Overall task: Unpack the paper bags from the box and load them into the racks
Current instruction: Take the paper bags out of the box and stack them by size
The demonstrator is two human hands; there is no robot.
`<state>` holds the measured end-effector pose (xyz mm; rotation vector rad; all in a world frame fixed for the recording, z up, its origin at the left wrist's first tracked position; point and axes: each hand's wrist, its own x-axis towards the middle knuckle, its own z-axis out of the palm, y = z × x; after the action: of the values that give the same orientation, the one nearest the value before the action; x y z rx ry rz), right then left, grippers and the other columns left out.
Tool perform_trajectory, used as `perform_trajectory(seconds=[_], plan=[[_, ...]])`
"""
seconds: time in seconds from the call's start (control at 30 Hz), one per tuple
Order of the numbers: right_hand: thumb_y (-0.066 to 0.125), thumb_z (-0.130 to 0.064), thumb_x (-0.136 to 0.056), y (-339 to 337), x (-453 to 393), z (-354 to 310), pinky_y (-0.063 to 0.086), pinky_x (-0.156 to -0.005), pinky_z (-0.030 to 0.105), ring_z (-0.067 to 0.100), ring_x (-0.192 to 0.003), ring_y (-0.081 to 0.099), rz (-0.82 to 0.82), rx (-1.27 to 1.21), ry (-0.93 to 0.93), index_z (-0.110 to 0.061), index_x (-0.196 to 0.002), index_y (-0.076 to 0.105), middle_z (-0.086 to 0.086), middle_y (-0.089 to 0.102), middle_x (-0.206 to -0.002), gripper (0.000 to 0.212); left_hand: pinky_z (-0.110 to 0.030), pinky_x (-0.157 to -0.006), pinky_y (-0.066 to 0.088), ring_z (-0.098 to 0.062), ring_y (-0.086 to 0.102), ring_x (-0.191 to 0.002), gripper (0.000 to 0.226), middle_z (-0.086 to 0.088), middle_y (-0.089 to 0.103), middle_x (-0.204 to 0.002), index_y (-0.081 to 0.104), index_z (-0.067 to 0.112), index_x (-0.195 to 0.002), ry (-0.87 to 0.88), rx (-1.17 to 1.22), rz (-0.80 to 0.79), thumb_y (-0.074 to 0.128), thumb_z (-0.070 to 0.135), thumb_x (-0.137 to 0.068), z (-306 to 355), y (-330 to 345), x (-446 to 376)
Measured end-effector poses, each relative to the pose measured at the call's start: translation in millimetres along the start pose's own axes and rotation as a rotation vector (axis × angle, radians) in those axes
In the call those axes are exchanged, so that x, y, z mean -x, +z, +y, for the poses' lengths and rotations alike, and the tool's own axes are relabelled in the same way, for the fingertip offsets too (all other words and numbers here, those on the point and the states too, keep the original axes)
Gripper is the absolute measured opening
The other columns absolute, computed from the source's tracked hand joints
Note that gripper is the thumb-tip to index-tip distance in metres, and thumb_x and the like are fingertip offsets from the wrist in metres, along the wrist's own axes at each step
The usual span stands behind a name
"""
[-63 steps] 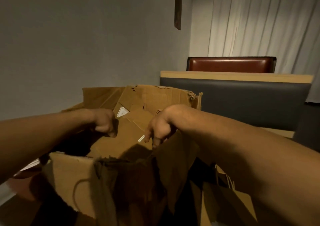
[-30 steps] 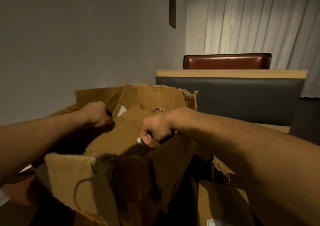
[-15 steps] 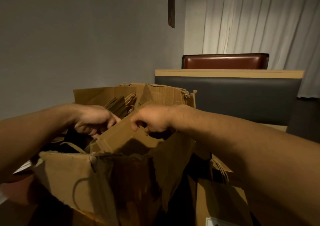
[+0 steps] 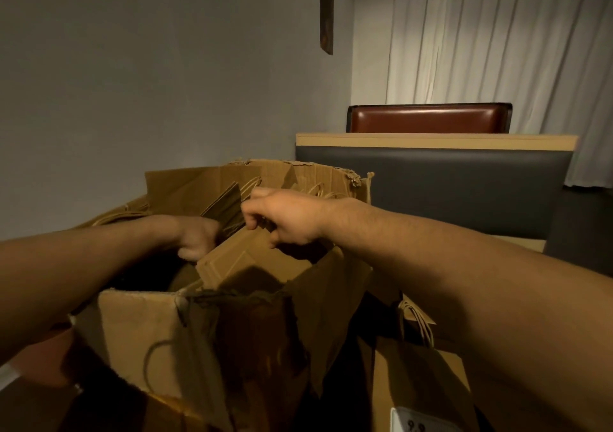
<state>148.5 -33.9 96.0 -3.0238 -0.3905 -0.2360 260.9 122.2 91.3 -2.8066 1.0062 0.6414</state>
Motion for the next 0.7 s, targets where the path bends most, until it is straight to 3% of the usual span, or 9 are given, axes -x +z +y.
perform_trajectory(seconds=[0.07, 0.2, 0.27, 0.37, 0.43, 0.53, 0.63, 0.7], plan=[[0.077, -0.012, -0.08, -2, 1, -1, 0.052, -0.082, 0.031, 0.015, -0.099, 0.054, 0.009, -0.015, 0.008, -0.019, -0.101, 0.056, -0.005, 0.053, -0.109, 0.03, -0.017, -0.049, 0.044, -0.015, 0.06, -0.071, 0.02, -0.006, 0.064, -0.088, 0.064, 0.007, -0.109, 0.029, 0.122, 0.074, 0.052, -0.002, -0.094, -1, -4, 14], [0.075, -0.013, -0.082, -16, 7, -4, 0.048, -0.08, 0.028, 0.014, -0.095, 0.054, -0.009, -0.044, 0.054, -0.02, -0.089, 0.058, -0.007, 0.055, -0.099, 0.02, -0.032, -0.072, 0.042, -0.019, 0.051, -0.079, 0.011, -0.007, 0.057, -0.088, 0.061, 0.013, -0.098, 0.206, 0.378, 0.224, 0.05, 0.017, -0.1, -1, -20, 48], [0.075, -0.016, -0.083, -25, 11, -5, 0.047, -0.082, 0.028, 0.012, -0.095, 0.053, 0.013, -0.027, 0.063, -0.022, -0.085, 0.06, -0.007, 0.055, -0.099, 0.017, -0.035, -0.073, 0.04, -0.02, 0.048, -0.079, 0.01, -0.006, 0.055, -0.087, 0.06, 0.017, -0.095, 0.257, 0.424, 0.253, 0.051, 0.019, -0.1, 4, -24, 62], [0.074, -0.017, -0.084, -36, 19, -16, 0.049, -0.081, 0.032, 0.009, -0.087, 0.055, 0.036, 0.008, 0.063, -0.026, -0.081, 0.059, -0.008, 0.06, -0.092, 0.018, -0.033, -0.069, 0.042, -0.018, 0.051, -0.078, 0.01, -0.006, 0.059, -0.09, 0.06, 0.017, -0.104, 0.282, 0.419, 0.237, 0.05, 0.019, -0.101, 14, -19, 82], [0.073, -0.017, -0.086, -44, 28, -23, 0.051, -0.079, 0.036, 0.009, -0.084, 0.056, 0.081, 0.017, 0.069, -0.024, -0.083, 0.058, -0.009, 0.061, -0.086, 0.016, -0.035, -0.081, 0.048, -0.021, 0.059, -0.091, 0.017, -0.007, 0.066, -0.104, 0.061, 0.019, -0.114, 0.317, 0.489, 0.247, 0.052, 0.019, -0.1, 19, -16, 92], [0.069, -0.018, -0.089, -60, 39, -34, 0.051, -0.083, 0.039, 0.012, -0.089, 0.056, 0.242, 0.095, 0.031, -0.02, -0.092, 0.059, -0.007, 0.061, -0.092, 0.011, -0.032, -0.102, 0.043, -0.012, 0.061, -0.11, 0.029, 0.002, 0.067, -0.118, 0.065, 0.024, -0.12, 0.398, 0.611, 0.194, 0.061, 0.036, -0.094, 27, -19, 110], [0.068, -0.018, -0.09, -86, 43, -48, 0.049, -0.084, 0.038, 0.013, -0.091, 0.053, 0.421, 0.169, -0.041, -0.019, -0.096, 0.059, -0.006, 0.057, -0.096, 0.011, -0.034, -0.086, 0.052, -0.021, 0.069, -0.094, 0.021, -0.007, 0.074, -0.104, 0.067, 0.013, -0.112, 0.411, 0.67, 0.236, 0.068, 0.015, -0.091, 38, -29, 124], [0.068, -0.016, -0.089, -108, 48, -60, 0.05, -0.089, 0.038, 0.015, -0.1, 0.054, 0.521, 0.181, -0.075, -0.017, -0.104, 0.062, -0.001, 0.057, -0.107, 0.016, -0.038, -0.08, 0.051, -0.028, 0.066, -0.087, 0.015, -0.011, 0.071, -0.092, 0.067, 0.009, -0.104, 0.385, 0.631, 0.465, 0.067, 0.006, -0.089, 45, -39, 135]])
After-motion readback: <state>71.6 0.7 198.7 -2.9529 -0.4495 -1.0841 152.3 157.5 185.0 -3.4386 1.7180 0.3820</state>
